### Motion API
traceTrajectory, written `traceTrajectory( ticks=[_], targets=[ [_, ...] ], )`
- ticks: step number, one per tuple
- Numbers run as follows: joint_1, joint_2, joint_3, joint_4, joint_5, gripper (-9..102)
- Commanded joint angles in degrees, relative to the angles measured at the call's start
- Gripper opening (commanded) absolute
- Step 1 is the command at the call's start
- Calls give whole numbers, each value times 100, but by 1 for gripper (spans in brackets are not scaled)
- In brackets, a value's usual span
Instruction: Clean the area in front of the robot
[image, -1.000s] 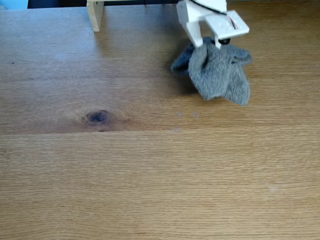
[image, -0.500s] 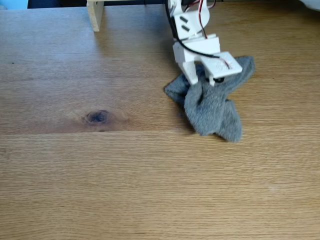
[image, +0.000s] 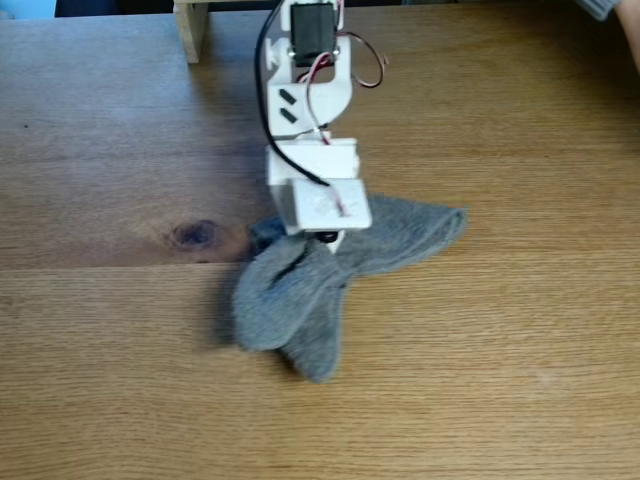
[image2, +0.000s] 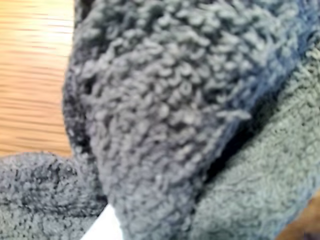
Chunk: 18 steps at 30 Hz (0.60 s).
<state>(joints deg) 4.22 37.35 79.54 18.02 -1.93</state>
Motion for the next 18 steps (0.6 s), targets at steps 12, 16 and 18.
traceTrajectory(
  ticks=[12,16,18],
  targets=[
    [-1204,1749,-510,4693,738,0],
    [-1925,1916,-510,4359,888,0],
    [-2101,1872,-510,4025,1046,0]
  ],
)
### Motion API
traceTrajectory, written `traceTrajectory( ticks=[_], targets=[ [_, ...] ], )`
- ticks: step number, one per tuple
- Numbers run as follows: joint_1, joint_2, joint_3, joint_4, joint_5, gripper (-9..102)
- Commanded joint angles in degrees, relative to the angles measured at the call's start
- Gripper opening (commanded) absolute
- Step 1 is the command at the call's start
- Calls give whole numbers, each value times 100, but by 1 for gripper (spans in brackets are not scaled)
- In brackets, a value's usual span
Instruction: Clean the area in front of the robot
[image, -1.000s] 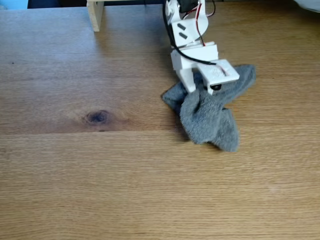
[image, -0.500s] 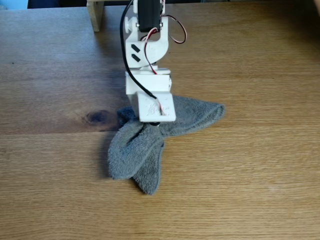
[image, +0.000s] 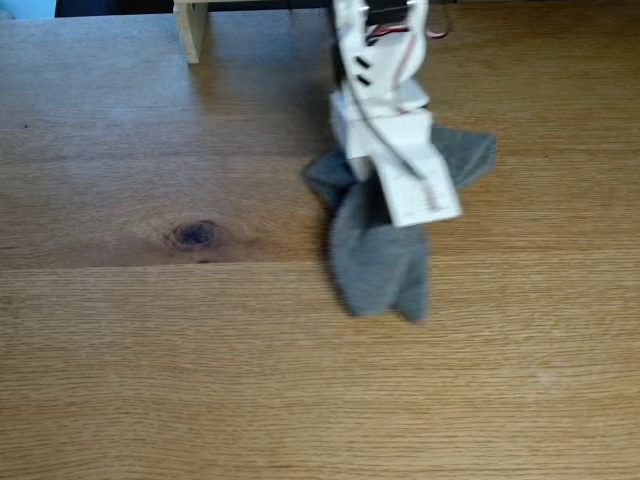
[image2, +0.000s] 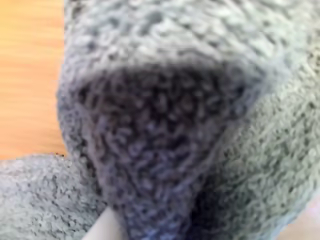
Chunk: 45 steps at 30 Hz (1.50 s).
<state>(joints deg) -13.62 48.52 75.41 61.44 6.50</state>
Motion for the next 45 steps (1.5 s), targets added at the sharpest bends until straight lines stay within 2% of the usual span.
traceTrajectory(
  ticks=[1,4,7,11,16,22,26,30,33,35,39,45],
  targets=[
    [-369,668,-97,-519,264,0],
    [-369,264,-97,-1362,369,0],
    [-88,-308,-97,-2751,360,0],
    [475,-1090,-114,-4808,-185,0],
    [1327,-1661,-185,-5607,-984,0],
    [2558,-1547,-114,-5159,-1257,0],
    [3111,-1090,-114,-4368,-1362,0],
    [3217,-562,-97,-2769,-1512,0],
    [2874,35,18,-1362,-1626,0],
    [2531,519,325,-932,-1819,0],
    [1688,1415,1292,-1072,-1916,0],
    [606,1802,3006,-3076,-1160,0]
  ],
)
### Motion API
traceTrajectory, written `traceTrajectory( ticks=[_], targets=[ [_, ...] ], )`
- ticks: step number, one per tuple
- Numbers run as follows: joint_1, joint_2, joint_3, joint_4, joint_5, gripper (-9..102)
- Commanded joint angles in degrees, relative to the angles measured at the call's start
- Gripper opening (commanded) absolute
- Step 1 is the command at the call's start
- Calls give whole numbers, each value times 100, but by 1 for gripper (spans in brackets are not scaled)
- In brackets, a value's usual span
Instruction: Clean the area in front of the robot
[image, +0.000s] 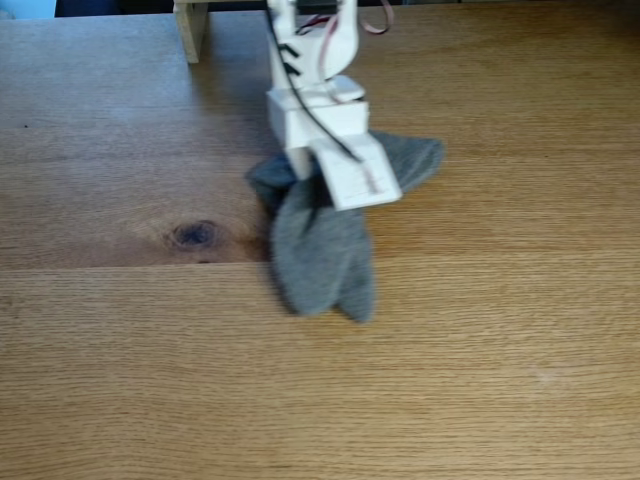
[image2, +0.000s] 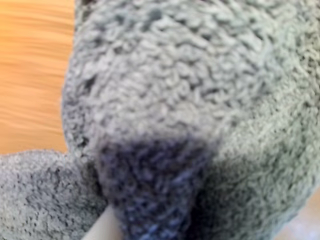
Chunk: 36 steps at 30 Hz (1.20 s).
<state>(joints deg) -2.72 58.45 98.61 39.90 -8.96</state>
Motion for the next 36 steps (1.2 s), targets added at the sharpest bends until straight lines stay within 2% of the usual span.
traceTrajectory(
  ticks=[1,8,10,12,14,20,25,30,36],
  targets=[
    [-633,791,967,-1362,527,0],
    [-1204,-132,2408,-5687,853,0],
    [-1151,-501,2373,-6565,844,0],
    [-976,-853,2083,-6926,809,0],
    [-659,-1187,1538,-6636,826,0],
    [721,-2057,-782,-4790,844,0],
    [1793,-2443,-2136,-3771,870,0],
    [2347,-2136,-2347,-2320,870,0],
    [2136,-334,-2030,97,1187,0]
  ],
)
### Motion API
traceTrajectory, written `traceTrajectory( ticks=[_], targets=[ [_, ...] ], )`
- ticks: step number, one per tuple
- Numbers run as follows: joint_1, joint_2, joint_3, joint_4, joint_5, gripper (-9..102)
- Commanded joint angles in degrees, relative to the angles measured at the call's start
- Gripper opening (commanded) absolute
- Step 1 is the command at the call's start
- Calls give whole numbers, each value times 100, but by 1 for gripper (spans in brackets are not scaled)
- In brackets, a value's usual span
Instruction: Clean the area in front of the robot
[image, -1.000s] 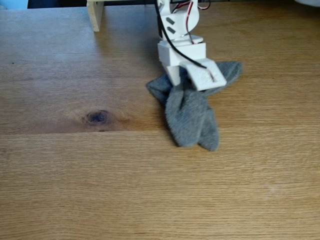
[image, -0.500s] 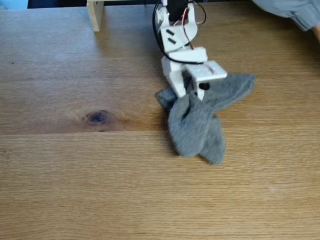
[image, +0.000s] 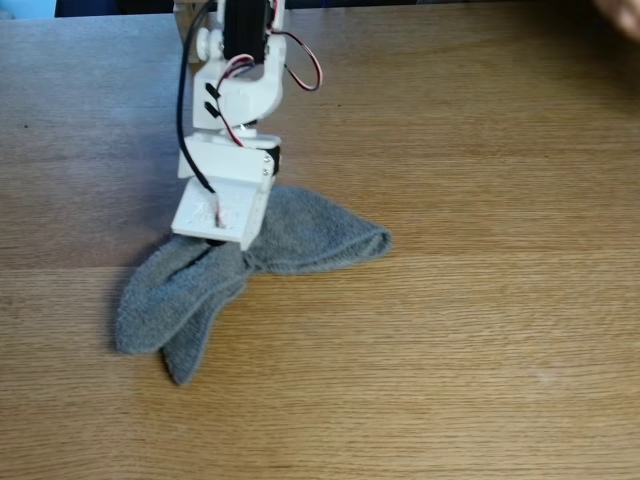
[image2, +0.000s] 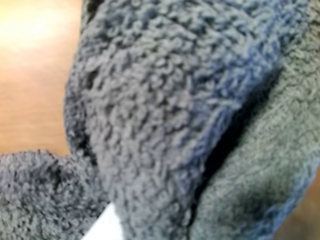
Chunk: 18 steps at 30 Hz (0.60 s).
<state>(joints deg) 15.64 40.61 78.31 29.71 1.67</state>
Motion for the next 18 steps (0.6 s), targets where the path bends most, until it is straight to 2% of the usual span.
traceTrajectory(
  ticks=[1,5,9,12,18],
  targets=[
    [229,1775,35,1600,97,0],
    [193,2918,123,3322,-70,0],
    [668,3656,220,4403,-334,0],
    [1266,4034,431,4676,-817,0],
    [2602,4474,1134,4711,-1723,0]
  ],
)
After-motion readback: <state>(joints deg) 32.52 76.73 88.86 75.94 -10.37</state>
